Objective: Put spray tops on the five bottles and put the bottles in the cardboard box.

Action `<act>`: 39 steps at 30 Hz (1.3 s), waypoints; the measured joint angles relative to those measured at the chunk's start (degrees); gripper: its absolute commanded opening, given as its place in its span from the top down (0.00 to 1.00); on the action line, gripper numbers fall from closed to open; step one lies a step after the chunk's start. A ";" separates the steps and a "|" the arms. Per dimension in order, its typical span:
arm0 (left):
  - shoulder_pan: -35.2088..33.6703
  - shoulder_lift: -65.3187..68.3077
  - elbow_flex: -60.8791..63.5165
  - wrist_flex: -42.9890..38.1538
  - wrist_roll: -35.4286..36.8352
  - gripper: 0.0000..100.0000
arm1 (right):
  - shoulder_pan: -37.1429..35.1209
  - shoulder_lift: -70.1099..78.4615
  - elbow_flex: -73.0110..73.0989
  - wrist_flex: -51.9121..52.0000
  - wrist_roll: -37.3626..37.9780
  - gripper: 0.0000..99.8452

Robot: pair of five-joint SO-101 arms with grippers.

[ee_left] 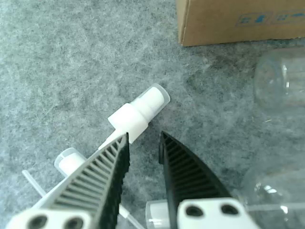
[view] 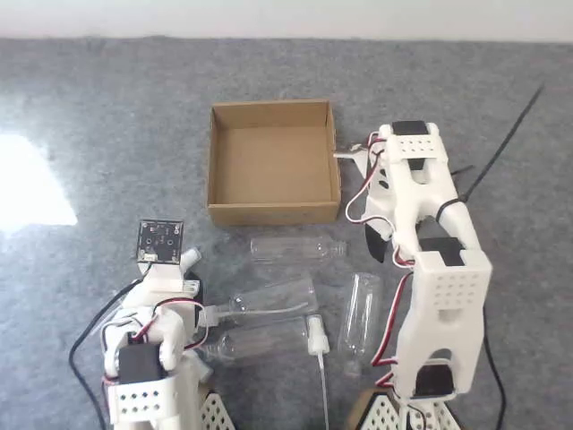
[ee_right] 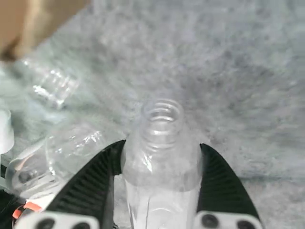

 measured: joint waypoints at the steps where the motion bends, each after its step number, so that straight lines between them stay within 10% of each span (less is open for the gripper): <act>1: 0.00 0.00 0.00 0.00 0.00 0.90 | -0.26 -0.62 0.00 0.44 0.00 0.89; 39: 0.00 0.00 0.00 0.00 0.00 0.90 | -13.63 -58.29 25.14 -2.29 -11.16 0.89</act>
